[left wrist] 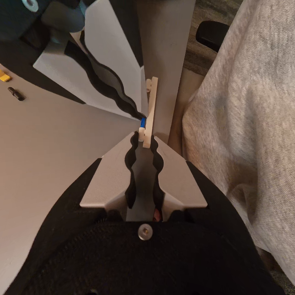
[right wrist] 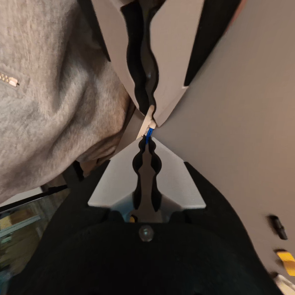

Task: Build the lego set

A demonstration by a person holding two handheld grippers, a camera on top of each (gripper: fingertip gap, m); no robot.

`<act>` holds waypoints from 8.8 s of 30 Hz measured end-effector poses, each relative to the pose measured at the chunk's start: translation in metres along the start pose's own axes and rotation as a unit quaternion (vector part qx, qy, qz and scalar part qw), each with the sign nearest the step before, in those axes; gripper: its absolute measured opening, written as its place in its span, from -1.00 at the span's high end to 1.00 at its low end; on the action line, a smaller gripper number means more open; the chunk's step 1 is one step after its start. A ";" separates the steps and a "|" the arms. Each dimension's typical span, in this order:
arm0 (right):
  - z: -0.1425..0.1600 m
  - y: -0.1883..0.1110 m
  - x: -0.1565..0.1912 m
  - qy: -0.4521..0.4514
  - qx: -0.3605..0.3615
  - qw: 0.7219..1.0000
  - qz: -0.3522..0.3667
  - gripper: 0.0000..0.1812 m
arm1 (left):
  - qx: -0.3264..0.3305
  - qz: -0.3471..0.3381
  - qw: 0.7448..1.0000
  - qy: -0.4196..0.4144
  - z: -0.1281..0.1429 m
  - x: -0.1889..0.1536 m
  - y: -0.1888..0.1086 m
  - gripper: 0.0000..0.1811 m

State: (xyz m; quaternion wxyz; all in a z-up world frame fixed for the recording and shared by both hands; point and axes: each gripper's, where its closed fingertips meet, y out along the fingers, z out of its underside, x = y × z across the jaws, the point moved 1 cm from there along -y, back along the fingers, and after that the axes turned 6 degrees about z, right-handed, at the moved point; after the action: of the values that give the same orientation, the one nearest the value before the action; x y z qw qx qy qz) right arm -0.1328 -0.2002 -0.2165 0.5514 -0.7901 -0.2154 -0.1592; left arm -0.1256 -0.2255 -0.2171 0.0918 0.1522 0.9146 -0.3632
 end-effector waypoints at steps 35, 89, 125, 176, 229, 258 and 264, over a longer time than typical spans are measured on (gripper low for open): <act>0.010 -0.001 0.011 -0.331 -0.052 0.922 0.195 0.87 | 0.001 0.042 0.999 -0.035 -0.003 -0.001 0.002 0.85; -0.001 -0.001 0.005 -0.198 -0.050 0.971 0.128 1.00 | 0.005 0.043 0.999 -0.026 -0.005 -0.001 0.005 0.86; 0.018 -0.054 0.061 0.114 -0.307 0.811 0.484 0.81 | -0.016 0.010 0.999 0.031 -0.010 -0.007 0.000 0.85; 0.186 -0.026 0.176 0.333 -0.689 0.506 0.398 0.73 | 0.090 0.195 0.934 0.285 -0.160 -0.064 0.148 0.85; 0.171 -0.021 0.174 0.246 -0.653 0.538 0.473 0.68 | 0.054 0.215 0.943 0.247 -0.166 -0.066 0.132 0.85; 0.166 -0.016 0.173 0.236 -0.647 0.548 0.475 0.62 | -0.005 0.252 0.943 0.218 -0.169 -0.071 0.114 0.86; 0.165 -0.015 0.174 0.244 -0.685 0.548 0.414 0.65 | -0.015 0.252 0.940 0.228 -0.171 -0.072 0.112 0.86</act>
State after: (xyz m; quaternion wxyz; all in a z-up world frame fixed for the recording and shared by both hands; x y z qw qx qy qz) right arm 0.0107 -0.0118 -0.1756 -0.1211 -0.8607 0.4525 -0.1995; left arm -0.0293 -0.0453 -0.1459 -0.0280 0.4552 0.8479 -0.2703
